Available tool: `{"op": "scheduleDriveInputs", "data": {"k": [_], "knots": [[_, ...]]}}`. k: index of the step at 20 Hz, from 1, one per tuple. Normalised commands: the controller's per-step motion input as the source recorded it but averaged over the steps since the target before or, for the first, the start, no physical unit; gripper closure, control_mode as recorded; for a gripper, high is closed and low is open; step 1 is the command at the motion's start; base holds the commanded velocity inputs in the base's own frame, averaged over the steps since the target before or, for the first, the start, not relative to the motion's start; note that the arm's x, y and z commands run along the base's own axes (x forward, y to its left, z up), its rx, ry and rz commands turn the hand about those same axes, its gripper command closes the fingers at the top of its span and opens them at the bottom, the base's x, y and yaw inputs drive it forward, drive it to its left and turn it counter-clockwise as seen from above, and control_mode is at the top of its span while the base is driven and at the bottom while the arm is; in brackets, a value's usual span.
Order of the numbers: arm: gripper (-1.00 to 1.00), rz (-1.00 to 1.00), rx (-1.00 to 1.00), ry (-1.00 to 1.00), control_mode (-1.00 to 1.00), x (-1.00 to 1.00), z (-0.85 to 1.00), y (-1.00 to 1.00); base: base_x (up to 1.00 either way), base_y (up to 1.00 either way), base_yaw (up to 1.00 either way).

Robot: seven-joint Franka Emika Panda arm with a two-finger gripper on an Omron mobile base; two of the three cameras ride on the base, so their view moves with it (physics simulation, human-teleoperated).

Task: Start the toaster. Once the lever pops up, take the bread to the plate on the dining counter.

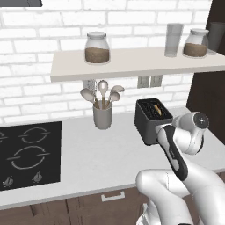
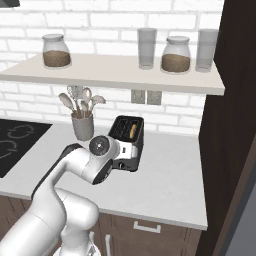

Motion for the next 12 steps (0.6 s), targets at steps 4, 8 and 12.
{"op": "scheduleDriveInputs", "data": {"k": [4, 8, 12], "knots": [[-1.00, 0.00, 0.00, 0.00, -1.00, 0.00, -0.04, 0.00, 0.00, 0.00, 0.00], [-1.00, 0.00, 0.00, -0.03, -1.00, 0.00, 0.00, 0.00, 0.00, 0.00, 0.00], [-1.00, 0.00, 0.00, -0.02, -1.00, -0.01, 0.00, 0.00, 0.00, 0.00, 0.00]]}}
